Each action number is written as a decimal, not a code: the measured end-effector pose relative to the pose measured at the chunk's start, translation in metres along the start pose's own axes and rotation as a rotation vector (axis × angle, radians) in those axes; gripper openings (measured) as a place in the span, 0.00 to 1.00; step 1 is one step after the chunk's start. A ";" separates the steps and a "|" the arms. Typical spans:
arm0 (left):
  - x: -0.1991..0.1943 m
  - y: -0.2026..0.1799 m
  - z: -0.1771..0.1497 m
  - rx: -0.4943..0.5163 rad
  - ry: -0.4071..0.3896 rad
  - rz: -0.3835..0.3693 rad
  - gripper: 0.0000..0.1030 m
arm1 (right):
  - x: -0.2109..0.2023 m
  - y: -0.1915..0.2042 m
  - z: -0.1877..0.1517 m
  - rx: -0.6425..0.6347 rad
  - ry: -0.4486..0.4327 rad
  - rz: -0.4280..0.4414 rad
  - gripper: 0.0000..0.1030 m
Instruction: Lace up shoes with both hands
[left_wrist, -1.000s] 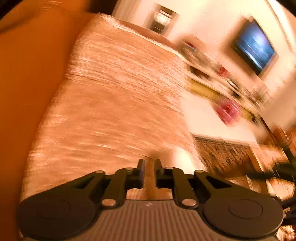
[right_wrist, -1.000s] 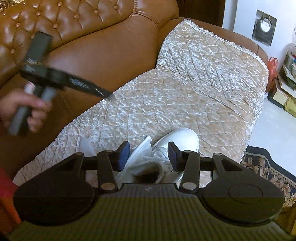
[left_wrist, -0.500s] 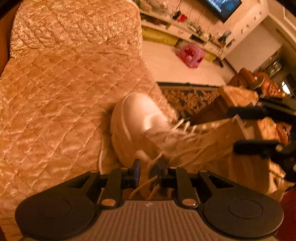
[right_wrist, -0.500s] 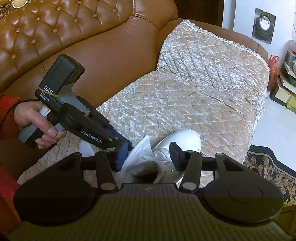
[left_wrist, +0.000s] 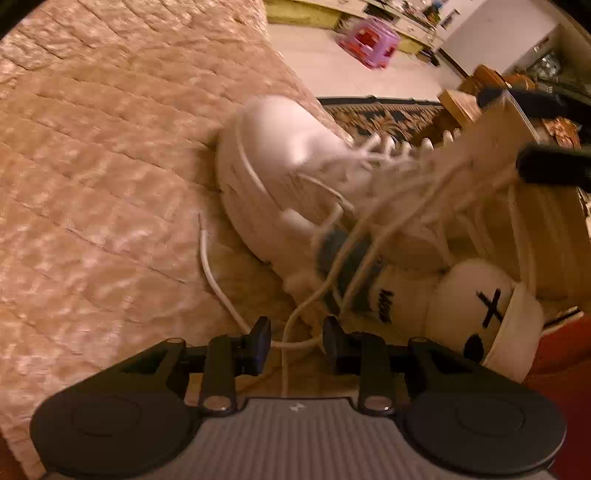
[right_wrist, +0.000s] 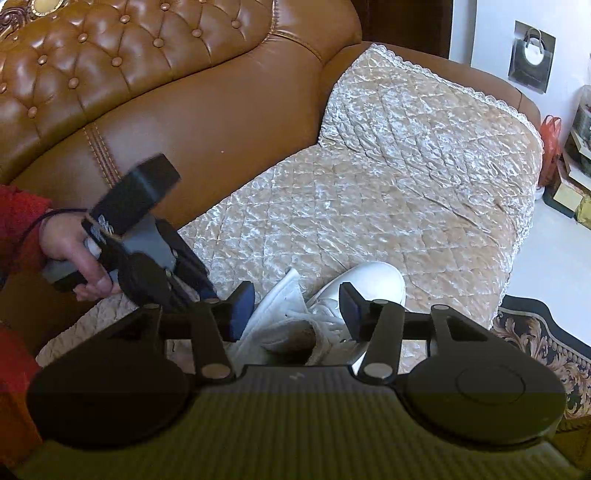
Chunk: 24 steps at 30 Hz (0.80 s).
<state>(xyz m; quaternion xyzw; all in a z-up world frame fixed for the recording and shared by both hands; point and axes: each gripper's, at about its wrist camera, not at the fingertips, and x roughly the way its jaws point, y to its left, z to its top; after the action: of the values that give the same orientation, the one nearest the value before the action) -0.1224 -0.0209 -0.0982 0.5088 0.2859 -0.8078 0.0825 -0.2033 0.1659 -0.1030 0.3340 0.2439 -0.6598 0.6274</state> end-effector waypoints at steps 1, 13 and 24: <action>0.003 -0.002 -0.001 0.009 0.004 0.007 0.33 | 0.000 0.000 0.000 0.000 -0.001 0.000 0.56; -0.037 0.016 0.018 -0.063 -0.343 0.423 0.06 | 0.000 -0.001 -0.002 0.014 -0.016 -0.003 0.59; -0.099 0.071 0.004 -0.229 -0.418 0.480 0.09 | 0.003 0.000 -0.002 0.008 -0.028 0.003 0.61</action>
<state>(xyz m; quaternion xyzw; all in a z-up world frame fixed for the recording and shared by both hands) -0.0491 -0.0974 -0.0379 0.3725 0.2239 -0.8147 0.3838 -0.2030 0.1652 -0.1061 0.3275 0.2321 -0.6645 0.6303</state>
